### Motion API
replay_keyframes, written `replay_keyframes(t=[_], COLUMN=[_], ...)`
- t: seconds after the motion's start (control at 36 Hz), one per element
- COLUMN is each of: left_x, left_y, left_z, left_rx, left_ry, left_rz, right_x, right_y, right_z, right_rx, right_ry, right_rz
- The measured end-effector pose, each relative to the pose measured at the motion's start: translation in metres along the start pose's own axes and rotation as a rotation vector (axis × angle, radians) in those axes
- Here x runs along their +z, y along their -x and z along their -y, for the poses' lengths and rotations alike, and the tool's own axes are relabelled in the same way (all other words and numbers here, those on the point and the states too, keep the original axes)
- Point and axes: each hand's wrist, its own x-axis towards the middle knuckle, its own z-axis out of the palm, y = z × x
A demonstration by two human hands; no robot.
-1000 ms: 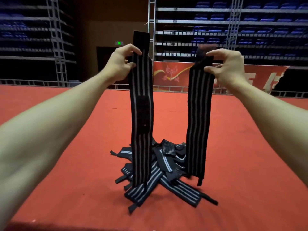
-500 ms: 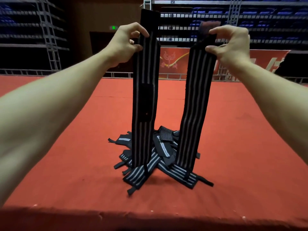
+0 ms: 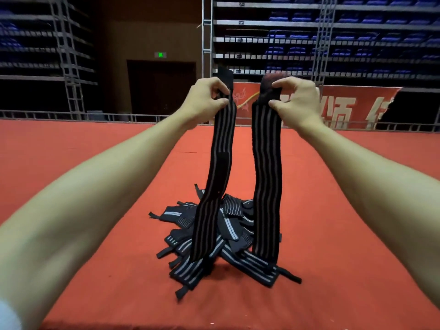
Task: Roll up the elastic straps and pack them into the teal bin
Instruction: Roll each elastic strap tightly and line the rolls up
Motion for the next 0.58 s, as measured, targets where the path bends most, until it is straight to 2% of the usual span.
replay_keyframes(t=[0.08,0.58], left_x=[0.017,0.039], left_y=[0.003,0.007], left_z=[-0.011,-0.023], left_rx=[0.024,0.100], left_ry=[0.051,-0.140], left_rz=[0.024,0.076], right_x=[0.009,-0.001], right_y=[0.008,0.015], right_z=[0.000,0.003], right_rx=[-0.006,-0.002], right_ry=[0.006,0.000], right_rz=[0.028,0.031])
